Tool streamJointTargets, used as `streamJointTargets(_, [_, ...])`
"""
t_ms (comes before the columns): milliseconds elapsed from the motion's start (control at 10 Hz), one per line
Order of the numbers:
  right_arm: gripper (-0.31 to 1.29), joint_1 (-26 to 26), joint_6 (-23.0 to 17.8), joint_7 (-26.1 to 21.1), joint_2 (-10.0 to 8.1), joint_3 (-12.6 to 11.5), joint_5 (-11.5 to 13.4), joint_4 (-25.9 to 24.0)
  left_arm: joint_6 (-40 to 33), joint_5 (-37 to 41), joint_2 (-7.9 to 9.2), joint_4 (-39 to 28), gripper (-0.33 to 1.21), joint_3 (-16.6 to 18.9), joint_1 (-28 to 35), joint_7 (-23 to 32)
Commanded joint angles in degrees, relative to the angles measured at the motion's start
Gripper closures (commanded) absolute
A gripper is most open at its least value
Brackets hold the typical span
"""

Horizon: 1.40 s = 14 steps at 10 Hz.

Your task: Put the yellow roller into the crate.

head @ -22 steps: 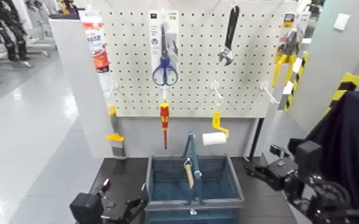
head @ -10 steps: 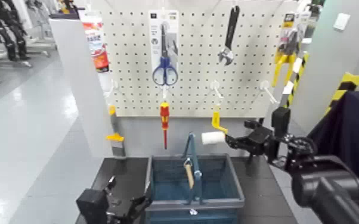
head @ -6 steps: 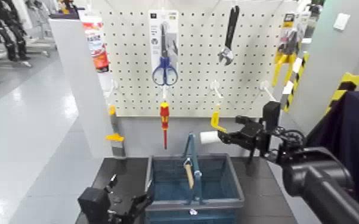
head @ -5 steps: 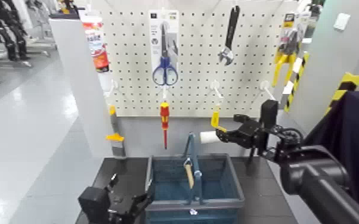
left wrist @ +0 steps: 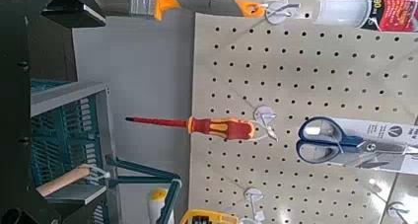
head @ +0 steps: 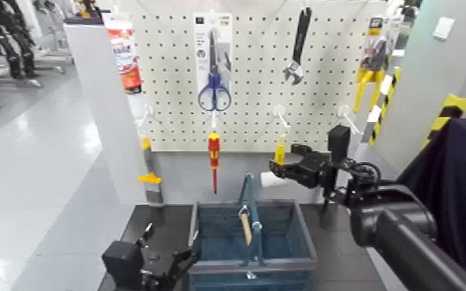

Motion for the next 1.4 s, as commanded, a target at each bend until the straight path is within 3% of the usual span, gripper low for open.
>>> streamJointTargets(100, [0.89,-0.1,0.2,-0.5,0.09,-0.5,1.2,0.3,0.0,0.0,-0.03,0.0,0.11,0.1,0.0,-0.1])
streamJointTargets(200, [1.08,-0.1,0.4,-0.7,0.09,-0.6,1.3,0.3,0.0,0.0,0.06,0.0,0.11,0.1,0.0,-0.2])
streamJointTargets(500, [1.23,0.0,0.8,-0.5,0.18,-0.6,1.5,0.0,0.0,0.0,0.06,0.0,0.11,0.2,0.1,-0.2])
streamJointTargets(1100, [1.23,1.0,0.4,0.7,0.18,-2.2,1.2,-1.3,0.0,0.0,-0.12,0.0,0.11,0.4,0.3,-0.2])
streamJointTargets(1400, [1.23,3.7,2.1,2.0,0.09,-3.1,0.5,-6.8,0.1,0.0,-0.2,-0.2,0.11,0.9,0.8,-0.1])
